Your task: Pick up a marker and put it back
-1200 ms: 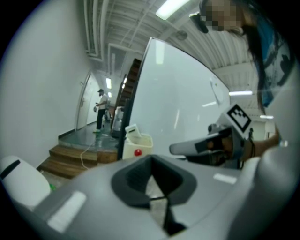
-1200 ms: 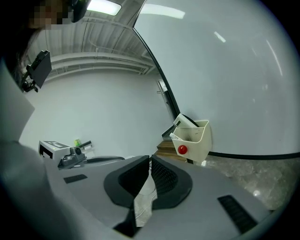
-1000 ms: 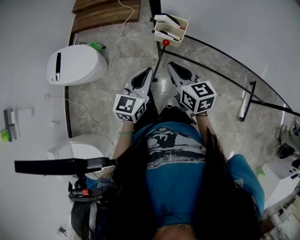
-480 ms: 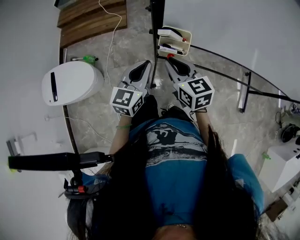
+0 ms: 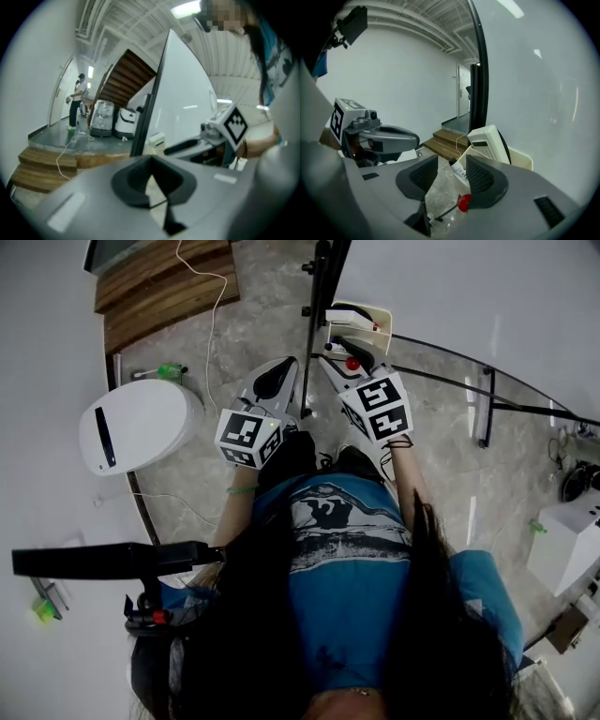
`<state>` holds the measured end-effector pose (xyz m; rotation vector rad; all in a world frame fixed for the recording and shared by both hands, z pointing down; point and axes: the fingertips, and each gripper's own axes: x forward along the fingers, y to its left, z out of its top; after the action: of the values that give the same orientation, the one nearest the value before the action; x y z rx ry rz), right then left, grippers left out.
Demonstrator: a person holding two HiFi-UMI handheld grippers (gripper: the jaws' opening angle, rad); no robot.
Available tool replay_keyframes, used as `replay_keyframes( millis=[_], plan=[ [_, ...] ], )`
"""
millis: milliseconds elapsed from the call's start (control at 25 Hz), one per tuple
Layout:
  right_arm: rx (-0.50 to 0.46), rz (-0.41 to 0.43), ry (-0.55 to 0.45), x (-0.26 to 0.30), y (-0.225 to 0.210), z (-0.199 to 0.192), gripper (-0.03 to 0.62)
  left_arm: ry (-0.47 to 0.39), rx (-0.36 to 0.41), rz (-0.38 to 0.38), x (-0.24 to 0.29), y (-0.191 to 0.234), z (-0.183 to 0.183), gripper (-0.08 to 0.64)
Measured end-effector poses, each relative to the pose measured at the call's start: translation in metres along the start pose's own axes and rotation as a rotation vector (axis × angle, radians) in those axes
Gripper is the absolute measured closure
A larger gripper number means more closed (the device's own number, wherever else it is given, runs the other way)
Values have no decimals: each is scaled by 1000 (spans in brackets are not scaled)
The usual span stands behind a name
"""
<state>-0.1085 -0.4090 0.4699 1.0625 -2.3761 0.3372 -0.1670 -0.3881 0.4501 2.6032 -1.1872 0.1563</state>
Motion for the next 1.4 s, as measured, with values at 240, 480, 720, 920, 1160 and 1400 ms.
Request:
replay_keyframes(
  millis=[240, 480, 720, 920, 1160, 1400],
  plan=[
    [-122, -91, 131, 7, -11, -24, 422, 6, -2, -30, 1, -3, -3, 557],
    [-172, -155, 196, 15, -15, -23, 425, 6, -9, -43, -9, 8, -2, 557],
    [-152, -145, 172, 11, -18, -18, 462, 10, -15, -39, -11, 12, -4, 557],
    [-155, -177, 109, 1, -16, -6, 476, 7, -17, -39, -13, 12, -4, 557],
    [-70, -215, -46, -32, -31, 21, 500, 6, -16, -27, -7, 4, -7, 557],
    [-18, -228, -186, -80, -35, 56, 508, -7, -17, -15, -8, -9, 0, 555]
  ],
)
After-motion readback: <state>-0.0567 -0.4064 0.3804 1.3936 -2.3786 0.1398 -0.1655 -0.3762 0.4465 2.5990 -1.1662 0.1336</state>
